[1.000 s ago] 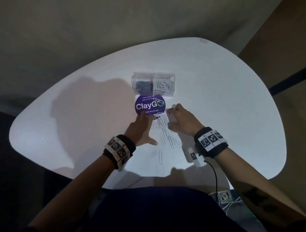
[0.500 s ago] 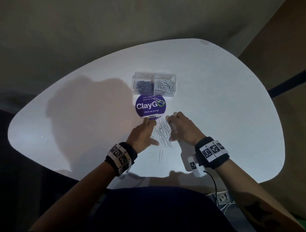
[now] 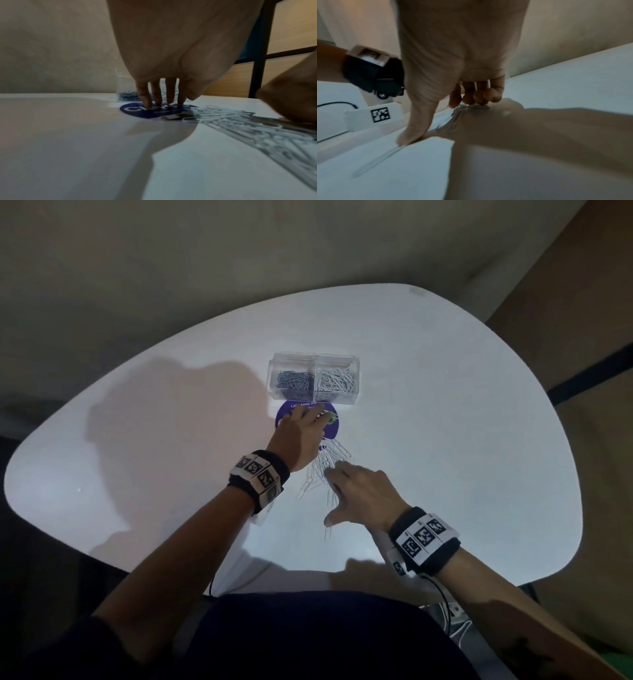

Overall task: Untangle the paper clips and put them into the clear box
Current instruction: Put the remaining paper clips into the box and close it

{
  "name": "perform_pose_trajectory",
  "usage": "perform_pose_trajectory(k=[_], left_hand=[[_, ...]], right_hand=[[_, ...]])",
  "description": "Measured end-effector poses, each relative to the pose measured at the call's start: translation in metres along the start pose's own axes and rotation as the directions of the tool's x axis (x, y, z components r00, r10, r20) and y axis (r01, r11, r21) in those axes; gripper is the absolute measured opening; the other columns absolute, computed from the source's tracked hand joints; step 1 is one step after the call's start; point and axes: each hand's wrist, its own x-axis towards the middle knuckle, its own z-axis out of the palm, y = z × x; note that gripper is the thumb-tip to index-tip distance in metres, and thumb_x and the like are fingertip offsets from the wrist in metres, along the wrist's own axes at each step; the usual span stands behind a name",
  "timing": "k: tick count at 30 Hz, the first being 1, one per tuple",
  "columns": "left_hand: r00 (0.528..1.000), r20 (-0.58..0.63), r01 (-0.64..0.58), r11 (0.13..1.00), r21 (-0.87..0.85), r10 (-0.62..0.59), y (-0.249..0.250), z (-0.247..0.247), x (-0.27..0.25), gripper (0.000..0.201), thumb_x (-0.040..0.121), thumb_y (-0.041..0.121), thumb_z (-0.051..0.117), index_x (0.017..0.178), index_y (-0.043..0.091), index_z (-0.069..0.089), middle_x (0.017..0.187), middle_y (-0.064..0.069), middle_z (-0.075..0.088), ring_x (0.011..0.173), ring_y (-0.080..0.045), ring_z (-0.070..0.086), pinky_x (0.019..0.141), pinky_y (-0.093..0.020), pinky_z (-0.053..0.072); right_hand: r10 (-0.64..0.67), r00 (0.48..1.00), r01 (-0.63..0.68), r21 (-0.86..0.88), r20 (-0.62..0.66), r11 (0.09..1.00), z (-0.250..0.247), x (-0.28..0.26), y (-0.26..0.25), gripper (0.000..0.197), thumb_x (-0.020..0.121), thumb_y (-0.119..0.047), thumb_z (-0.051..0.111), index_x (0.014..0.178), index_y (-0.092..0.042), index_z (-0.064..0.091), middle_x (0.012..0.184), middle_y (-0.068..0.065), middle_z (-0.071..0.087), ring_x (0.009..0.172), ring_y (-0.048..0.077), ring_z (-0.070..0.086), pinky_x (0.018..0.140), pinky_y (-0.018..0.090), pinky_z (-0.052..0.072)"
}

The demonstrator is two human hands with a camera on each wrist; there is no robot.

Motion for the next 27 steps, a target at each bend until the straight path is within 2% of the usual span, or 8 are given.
perform_pose_trajectory(k=[4, 6, 8, 10, 13, 17, 22, 27], left_hand=[[0.998, 0.051, -0.045, 0.998, -0.033, 0.047, 0.000, 0.003, -0.017, 0.033, 0.087, 0.007, 0.054, 0.119, 0.005, 0.061, 0.116, -0.012, 0.059, 0.097, -0.033, 0.053, 0.081, -0.046, 0.051], [0.996, 0.076, -0.031, 0.995, -0.093, 0.038, 0.000, 0.005, -0.030, 0.034, 0.092, 0.017, 0.053, 0.123, 0.005, 0.058, 0.116, -0.011, 0.057, 0.105, -0.031, 0.052, 0.086, -0.044, 0.050], [0.993, 0.119, 0.025, 0.988, -0.154, -0.006, 0.002, 0.001, -0.043, 0.052, 0.086, 0.031, 0.066, 0.131, 0.008, 0.053, 0.124, -0.009, 0.052, 0.116, -0.027, 0.047, 0.088, -0.039, 0.050], [0.991, 0.130, -0.024, 0.997, -0.072, 0.034, 0.002, -0.003, -0.050, 0.079, 0.072, 0.046, 0.077, 0.137, 0.009, 0.049, 0.133, -0.007, 0.050, 0.119, -0.028, 0.046, 0.088, -0.040, 0.047], [0.979, 0.184, -0.093, 0.996, 0.009, 0.090, 0.003, -0.001, -0.045, 0.097, 0.063, 0.052, 0.082, 0.140, 0.006, 0.046, 0.141, -0.010, 0.049, 0.112, -0.032, 0.050, 0.090, -0.043, 0.048], [0.983, 0.103, -0.151, 0.988, -0.025, 0.153, 0.009, 0.004, -0.035, 0.075, 0.059, 0.034, 0.088, 0.124, 0.008, 0.061, 0.118, -0.010, 0.062, 0.094, -0.031, 0.057, 0.077, -0.041, 0.054], [0.987, 0.050, -0.149, 0.988, -0.029, 0.150, 0.019, 0.004, -0.032, 0.037, 0.073, 0.011, 0.080, 0.106, 0.007, 0.064, 0.097, -0.007, 0.062, 0.085, -0.027, 0.057, 0.063, -0.039, 0.054], [0.989, 0.024, -0.147, 0.989, -0.005, 0.147, 0.019, 0.005, -0.026, 0.021, 0.076, -0.007, 0.065, 0.092, 0.005, 0.062, 0.087, -0.009, 0.061, 0.078, -0.027, 0.058, 0.061, -0.038, 0.053]], right_hand=[[0.118, 0.985, -0.109, 0.077, -0.124, 0.991, -0.012, 0.016, 0.011, 0.058, 0.067, -0.060, 0.077, 0.098, -0.020, 0.048, 0.095, -0.006, 0.050, 0.089, 0.023, 0.056, 0.057, 0.031, 0.034], [0.158, 0.976, -0.151, 0.056, -0.152, 0.987, -0.020, 0.020, 0.016, 0.064, 0.067, -0.062, 0.075, 0.107, -0.020, 0.047, 0.099, -0.004, 0.050, 0.096, 0.023, 0.057, 0.063, 0.034, 0.045], [0.173, 0.970, -0.167, 0.050, -0.171, 0.985, -0.024, 0.018, 0.021, 0.080, 0.062, -0.069, 0.074, 0.119, -0.022, 0.046, 0.111, -0.002, 0.048, 0.104, 0.020, 0.050, 0.068, 0.037, 0.052], [0.225, 0.963, -0.207, 0.131, -0.146, 0.970, -0.025, 0.011, 0.022, 0.098, 0.051, -0.069, 0.080, 0.130, -0.023, 0.042, 0.121, 0.000, 0.042, 0.108, 0.020, 0.042, 0.070, 0.037, 0.050], [0.258, 0.963, -0.247, 0.114, -0.083, 0.962, -0.018, 0.012, 0.014, 0.099, 0.045, -0.060, 0.087, 0.120, -0.016, 0.040, 0.117, 0.001, 0.036, 0.102, 0.022, 0.040, 0.062, 0.034, 0.044], [0.286, 0.947, -0.252, 0.213, -0.146, 0.944, -0.010, 0.023, 0.011, 0.068, 0.061, -0.040, 0.088, 0.113, -0.012, 0.055, 0.106, 0.003, 0.044, 0.100, 0.025, 0.051, 0.065, 0.031, 0.041], [0.318, 0.932, -0.254, 0.310, -0.176, 0.916, -0.007, 0.025, 0.013, 0.055, 0.069, -0.028, 0.084, 0.118, -0.014, 0.063, 0.106, 0.003, 0.054, 0.098, 0.022, 0.053, 0.072, 0.029, 0.041], [0.377, 0.906, -0.268, 0.430, -0.192, 0.862, -0.013, 0.029, 0.014, 0.019, 0.069, -0.017, 0.074, 0.084, -0.011, 0.063, 0.081, 0.002, 0.058, 0.080, 0.024, 0.056, 0.065, 0.035, 0.043]])
